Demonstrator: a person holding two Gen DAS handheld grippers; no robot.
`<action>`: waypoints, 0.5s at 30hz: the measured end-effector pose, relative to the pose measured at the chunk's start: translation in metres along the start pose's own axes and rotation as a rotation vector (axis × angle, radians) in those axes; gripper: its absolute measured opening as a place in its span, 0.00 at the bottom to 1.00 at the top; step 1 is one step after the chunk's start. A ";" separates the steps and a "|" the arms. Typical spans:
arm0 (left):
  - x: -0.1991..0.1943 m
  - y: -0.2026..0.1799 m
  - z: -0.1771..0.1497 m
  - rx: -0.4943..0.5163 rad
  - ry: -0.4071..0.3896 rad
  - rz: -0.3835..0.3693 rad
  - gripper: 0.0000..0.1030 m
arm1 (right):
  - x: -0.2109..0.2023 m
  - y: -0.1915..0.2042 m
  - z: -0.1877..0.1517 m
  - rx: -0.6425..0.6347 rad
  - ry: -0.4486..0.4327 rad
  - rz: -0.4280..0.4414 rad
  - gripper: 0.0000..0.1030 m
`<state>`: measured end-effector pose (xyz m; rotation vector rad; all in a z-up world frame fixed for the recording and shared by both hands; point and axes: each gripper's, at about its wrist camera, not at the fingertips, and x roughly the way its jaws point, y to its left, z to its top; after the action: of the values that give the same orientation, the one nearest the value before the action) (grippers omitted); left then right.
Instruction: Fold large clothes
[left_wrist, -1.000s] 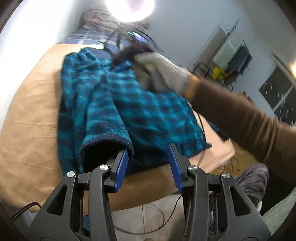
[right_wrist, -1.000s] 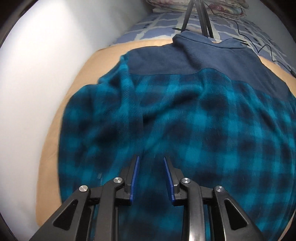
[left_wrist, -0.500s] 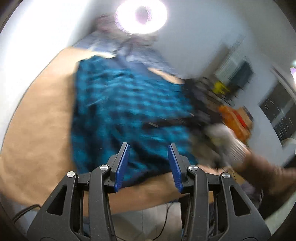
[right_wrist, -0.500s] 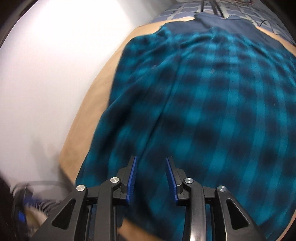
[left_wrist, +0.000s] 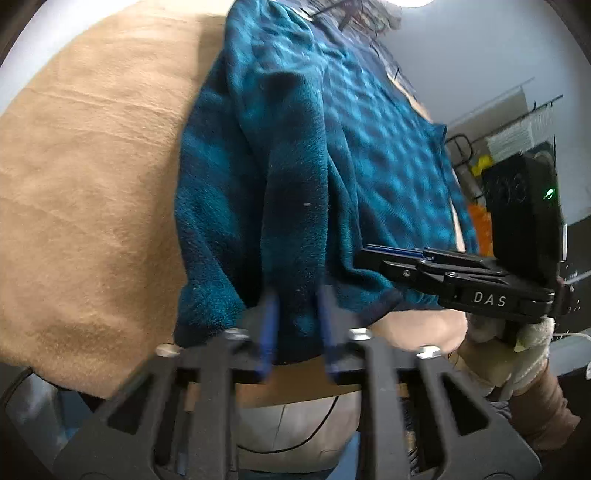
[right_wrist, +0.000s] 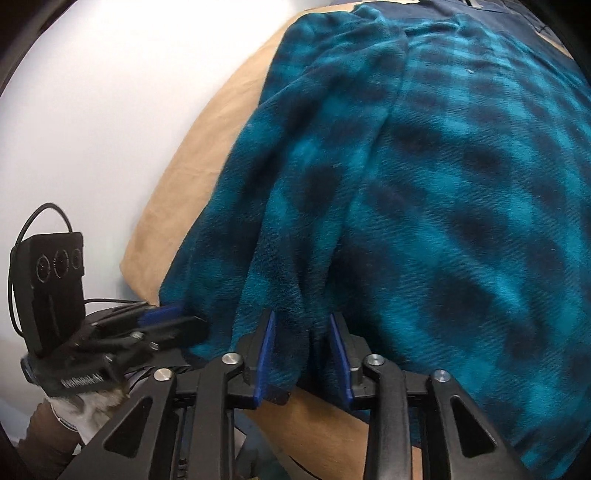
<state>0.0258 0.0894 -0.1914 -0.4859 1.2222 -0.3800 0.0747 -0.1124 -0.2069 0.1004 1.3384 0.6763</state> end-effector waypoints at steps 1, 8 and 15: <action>0.001 -0.002 0.000 0.003 0.003 0.000 0.03 | 0.003 0.002 0.001 -0.006 0.004 -0.002 0.07; -0.033 -0.011 -0.009 0.044 -0.092 -0.005 0.02 | -0.047 0.013 -0.015 -0.013 -0.114 0.031 0.00; -0.036 -0.021 -0.019 0.063 -0.112 -0.002 0.03 | -0.041 0.012 -0.016 -0.121 -0.017 -0.271 0.23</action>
<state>-0.0032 0.0877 -0.1559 -0.4482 1.0986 -0.3869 0.0521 -0.1282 -0.1703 -0.1697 1.2627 0.5225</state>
